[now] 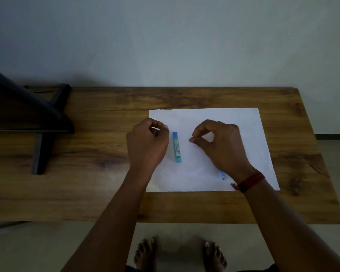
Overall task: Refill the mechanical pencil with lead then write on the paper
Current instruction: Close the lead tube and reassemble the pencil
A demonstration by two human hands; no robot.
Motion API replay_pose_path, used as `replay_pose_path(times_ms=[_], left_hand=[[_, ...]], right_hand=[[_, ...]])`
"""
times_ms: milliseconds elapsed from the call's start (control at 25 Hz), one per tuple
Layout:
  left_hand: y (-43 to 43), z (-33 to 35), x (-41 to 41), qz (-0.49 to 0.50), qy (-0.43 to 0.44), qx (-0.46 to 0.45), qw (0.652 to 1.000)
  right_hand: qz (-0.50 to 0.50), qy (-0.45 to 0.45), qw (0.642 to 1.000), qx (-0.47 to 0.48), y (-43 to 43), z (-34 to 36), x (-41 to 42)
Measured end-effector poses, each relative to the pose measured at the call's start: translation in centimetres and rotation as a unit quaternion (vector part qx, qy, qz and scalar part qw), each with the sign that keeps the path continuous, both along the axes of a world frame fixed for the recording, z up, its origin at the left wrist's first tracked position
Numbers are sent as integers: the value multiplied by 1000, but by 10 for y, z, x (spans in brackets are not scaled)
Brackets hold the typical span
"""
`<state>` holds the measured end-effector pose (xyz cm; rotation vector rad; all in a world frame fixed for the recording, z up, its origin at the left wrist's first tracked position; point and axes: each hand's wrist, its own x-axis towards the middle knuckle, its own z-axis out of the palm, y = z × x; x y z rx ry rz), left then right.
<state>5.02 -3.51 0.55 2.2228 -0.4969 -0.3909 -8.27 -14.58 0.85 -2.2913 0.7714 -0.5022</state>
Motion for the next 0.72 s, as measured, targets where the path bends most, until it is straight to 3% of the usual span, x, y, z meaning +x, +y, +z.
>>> replay_pose_path(times_ms=[120,200,320,400,480,720], left_hand=[[-8,7,-21,-46,-69,-31,996],[-18,9,-42,-91,-88,-41,991],[-36,7,-69,-127,-53,7,990],[-46,1,-80,-141,-13,47,989],[-51,-5,-91,-159,13,73,984],[-51,-18,-101,-181,-10,107,978]], right_hand=[[-114,-66,989,75,-12,12,-14],[-207,-108,960,156,-21,17,-27],[-324,-186,879,295,-29,18,-44],[-367,-224,821,376,-30,16,-48],[-386,-252,785,415,-31,13,-49],[-410,-253,777,406,-43,8,-37]])
